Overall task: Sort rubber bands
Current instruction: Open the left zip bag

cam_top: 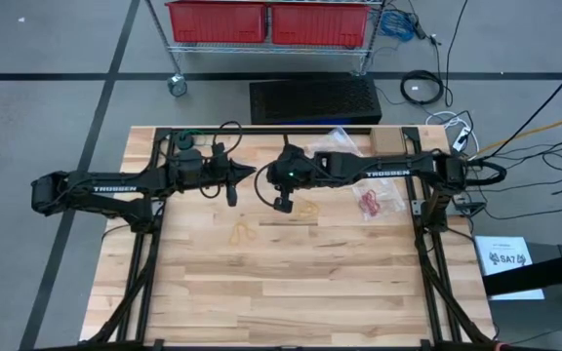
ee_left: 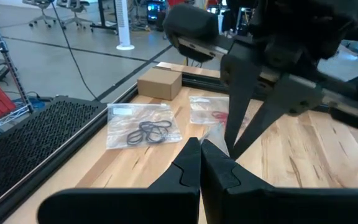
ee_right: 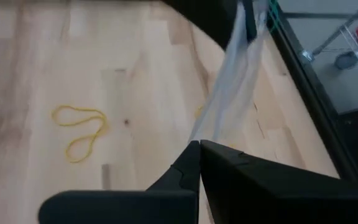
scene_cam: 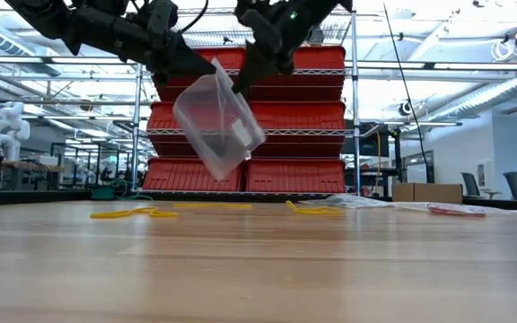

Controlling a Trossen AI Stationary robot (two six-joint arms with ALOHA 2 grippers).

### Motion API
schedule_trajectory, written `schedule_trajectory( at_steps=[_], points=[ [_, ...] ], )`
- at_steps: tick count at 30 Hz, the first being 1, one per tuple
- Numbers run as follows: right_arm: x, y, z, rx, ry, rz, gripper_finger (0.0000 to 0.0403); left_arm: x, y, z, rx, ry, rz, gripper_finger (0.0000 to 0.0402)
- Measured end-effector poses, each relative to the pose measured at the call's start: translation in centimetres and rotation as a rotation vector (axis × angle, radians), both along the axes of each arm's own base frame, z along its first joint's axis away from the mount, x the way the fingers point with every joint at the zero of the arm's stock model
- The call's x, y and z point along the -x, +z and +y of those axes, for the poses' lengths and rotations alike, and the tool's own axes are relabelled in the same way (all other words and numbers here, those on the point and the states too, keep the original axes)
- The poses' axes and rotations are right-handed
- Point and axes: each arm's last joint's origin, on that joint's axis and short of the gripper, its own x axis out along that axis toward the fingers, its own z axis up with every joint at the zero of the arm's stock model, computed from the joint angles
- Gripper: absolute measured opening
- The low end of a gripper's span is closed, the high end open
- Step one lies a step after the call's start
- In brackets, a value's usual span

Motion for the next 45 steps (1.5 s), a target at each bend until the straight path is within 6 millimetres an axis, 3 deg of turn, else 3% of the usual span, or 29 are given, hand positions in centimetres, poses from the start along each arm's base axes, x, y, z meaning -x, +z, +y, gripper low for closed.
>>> schedule_trajectory(
  at_steps=[9,16,22,28,34,45],
  points=[
    [0.2,-1.3,-0.3,0.036,-0.146,-0.019,0.0,0.0,-0.2,-0.1,0.006,-0.003,0.019,0.0],
    [0.9,-4.6,0.3,-0.05,-0.044,-0.199,0.0,-0.6,-0.9,-0.4,0.014,-0.022,0.05,0.0],
    [1.3,-6.4,0.5,-0.071,-0.099,-0.375,0.0,-1.5,-1.6,-0.7,0.031,-0.019,0.061,0.0],
    [1.7,-6.8,0.2,0.018,-0.211,-0.387,0.0,-1.8,-1.9,-0.9,0.031,-0.005,0.058,0.0],
    [1.5,-7.0,0.1,-0.044,-0.043,-0.373,0.0,-2.0,-1.4,-1.0,0.044,-0.003,0.006,0.0],
    [1.3,-6.8,-0.8,0.012,-0.129,-0.421,0.0,-2.1,-1.0,-1.6,0.054,-0.016,-0.037,0.0]
  ],
)
